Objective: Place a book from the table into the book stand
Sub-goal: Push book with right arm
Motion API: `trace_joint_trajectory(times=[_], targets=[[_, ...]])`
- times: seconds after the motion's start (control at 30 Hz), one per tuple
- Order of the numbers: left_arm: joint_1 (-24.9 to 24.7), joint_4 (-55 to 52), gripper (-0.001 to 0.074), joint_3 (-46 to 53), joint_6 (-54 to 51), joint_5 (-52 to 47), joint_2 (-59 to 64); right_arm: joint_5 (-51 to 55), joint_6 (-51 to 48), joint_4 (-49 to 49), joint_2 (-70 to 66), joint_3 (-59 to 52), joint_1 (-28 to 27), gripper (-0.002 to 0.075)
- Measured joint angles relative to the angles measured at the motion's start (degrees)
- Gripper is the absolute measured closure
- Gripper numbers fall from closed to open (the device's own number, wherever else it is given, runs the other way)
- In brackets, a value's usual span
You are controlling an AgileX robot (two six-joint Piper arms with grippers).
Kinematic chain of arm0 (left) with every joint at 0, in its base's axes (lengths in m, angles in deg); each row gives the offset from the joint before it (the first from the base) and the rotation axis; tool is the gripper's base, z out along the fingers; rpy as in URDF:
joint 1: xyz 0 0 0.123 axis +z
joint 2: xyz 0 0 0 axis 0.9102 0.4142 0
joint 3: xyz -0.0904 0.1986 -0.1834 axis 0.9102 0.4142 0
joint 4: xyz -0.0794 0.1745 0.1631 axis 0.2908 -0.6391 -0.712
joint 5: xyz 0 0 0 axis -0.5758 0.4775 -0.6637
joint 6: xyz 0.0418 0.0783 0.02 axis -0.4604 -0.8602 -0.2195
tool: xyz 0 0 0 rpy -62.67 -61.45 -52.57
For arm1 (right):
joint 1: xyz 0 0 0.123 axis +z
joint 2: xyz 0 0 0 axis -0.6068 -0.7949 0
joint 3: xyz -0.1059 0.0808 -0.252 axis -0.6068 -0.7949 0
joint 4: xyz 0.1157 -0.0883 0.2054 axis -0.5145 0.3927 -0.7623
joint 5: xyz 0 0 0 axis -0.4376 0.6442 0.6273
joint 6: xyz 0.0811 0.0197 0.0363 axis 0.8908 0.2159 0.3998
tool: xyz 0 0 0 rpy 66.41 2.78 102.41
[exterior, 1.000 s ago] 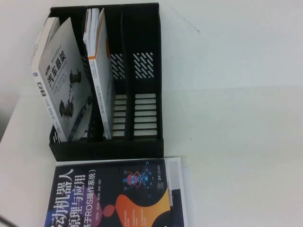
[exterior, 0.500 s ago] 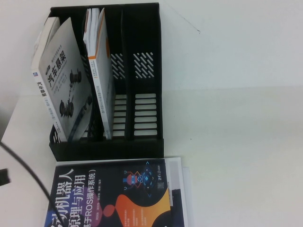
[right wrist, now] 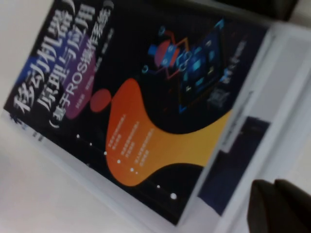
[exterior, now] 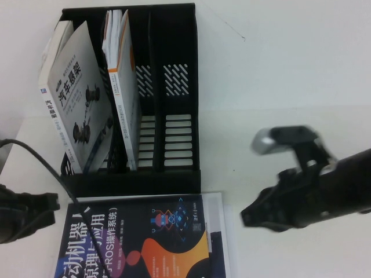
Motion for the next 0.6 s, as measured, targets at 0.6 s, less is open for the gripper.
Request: trace_joint_trajectory(times=[0.6], targets=[[17.7,21.4,0.0738,0.0,-22.6,-5.5,10.2,-2.3,1.0,0.0,-19.7,6.7,5.7,0.0726]])
